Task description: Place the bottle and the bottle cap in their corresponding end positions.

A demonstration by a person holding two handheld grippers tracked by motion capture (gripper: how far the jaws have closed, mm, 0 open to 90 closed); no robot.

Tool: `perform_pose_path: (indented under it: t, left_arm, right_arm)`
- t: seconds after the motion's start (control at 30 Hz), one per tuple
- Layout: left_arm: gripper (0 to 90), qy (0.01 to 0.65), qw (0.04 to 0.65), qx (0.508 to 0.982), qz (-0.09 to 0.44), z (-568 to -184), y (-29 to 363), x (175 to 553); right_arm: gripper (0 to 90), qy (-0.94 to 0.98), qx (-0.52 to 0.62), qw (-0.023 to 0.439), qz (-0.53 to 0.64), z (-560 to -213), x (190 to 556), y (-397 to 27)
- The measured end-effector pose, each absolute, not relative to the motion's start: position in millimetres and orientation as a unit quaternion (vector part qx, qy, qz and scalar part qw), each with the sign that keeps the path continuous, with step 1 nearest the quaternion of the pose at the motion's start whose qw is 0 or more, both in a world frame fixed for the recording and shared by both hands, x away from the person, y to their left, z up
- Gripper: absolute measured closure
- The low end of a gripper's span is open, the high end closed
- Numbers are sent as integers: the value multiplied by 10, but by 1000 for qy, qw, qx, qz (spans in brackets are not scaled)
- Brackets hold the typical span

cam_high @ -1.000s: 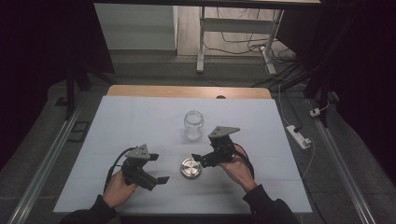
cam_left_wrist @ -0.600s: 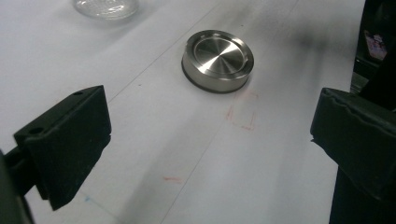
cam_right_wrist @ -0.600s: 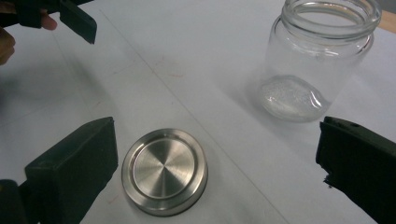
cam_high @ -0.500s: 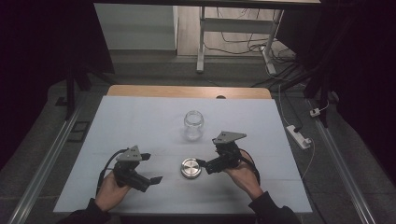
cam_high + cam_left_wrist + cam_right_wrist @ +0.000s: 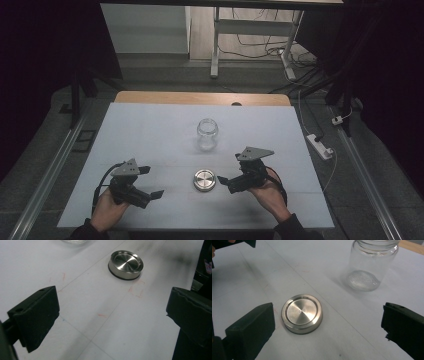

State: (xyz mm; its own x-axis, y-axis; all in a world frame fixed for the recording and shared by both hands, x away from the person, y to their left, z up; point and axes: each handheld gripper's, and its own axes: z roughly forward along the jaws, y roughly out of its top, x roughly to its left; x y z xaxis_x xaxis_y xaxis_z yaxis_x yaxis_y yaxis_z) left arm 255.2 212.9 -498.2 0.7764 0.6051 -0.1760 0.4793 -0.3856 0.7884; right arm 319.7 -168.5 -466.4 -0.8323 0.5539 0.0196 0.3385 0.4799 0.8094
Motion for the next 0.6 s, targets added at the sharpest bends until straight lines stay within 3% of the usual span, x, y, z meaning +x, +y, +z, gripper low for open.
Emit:
perform_pose_path:
  t: [0.6]
  left_arm:
    - [0,368,445,812,87,-5007,2471,2322]
  right_arm:
    - [0,841,293,147,431,-4651,3003,-2066]
